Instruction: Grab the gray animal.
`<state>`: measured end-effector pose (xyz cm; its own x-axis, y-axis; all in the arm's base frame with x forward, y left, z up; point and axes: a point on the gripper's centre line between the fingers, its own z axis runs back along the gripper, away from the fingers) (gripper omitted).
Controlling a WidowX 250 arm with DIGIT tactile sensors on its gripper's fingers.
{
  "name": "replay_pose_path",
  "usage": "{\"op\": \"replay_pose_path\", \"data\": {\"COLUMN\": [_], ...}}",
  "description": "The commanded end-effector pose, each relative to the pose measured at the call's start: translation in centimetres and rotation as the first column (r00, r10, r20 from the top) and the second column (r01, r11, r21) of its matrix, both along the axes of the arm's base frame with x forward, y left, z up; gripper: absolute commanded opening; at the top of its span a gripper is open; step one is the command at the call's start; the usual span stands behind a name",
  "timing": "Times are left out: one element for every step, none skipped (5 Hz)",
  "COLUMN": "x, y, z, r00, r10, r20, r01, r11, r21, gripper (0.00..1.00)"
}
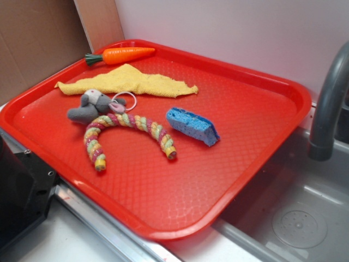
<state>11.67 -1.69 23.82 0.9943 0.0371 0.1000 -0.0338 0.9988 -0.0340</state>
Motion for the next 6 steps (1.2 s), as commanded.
{"op": "replay_pose_path", "data": {"x": [0.0, 0.4, 1.4, 2.6, 3.9, 4.8], "y": [0.0, 1.5, 3.4, 4.9, 5.9, 6.1], "z": [0.0, -1.2, -3.2, -5.6, -8.5, -11.0], "r00": [1.000, 0.996, 0.990, 0.989, 0.991, 0.991], "r10": [0.000, 0.072, 0.116, 0.095, 0.045, -0.022], "r20": [0.000, 0.043, 0.082, 0.110, 0.124, 0.133], "r01": [0.000, -0.073, -0.117, -0.101, -0.051, 0.018], "r11": [1.000, 0.997, 0.993, 0.994, 0.997, 0.999], "r21": [0.000, 0.002, 0.009, 0.048, 0.049, 0.032], "gripper": [1.00, 1.00, 1.00, 1.00, 1.00, 1.00]}}
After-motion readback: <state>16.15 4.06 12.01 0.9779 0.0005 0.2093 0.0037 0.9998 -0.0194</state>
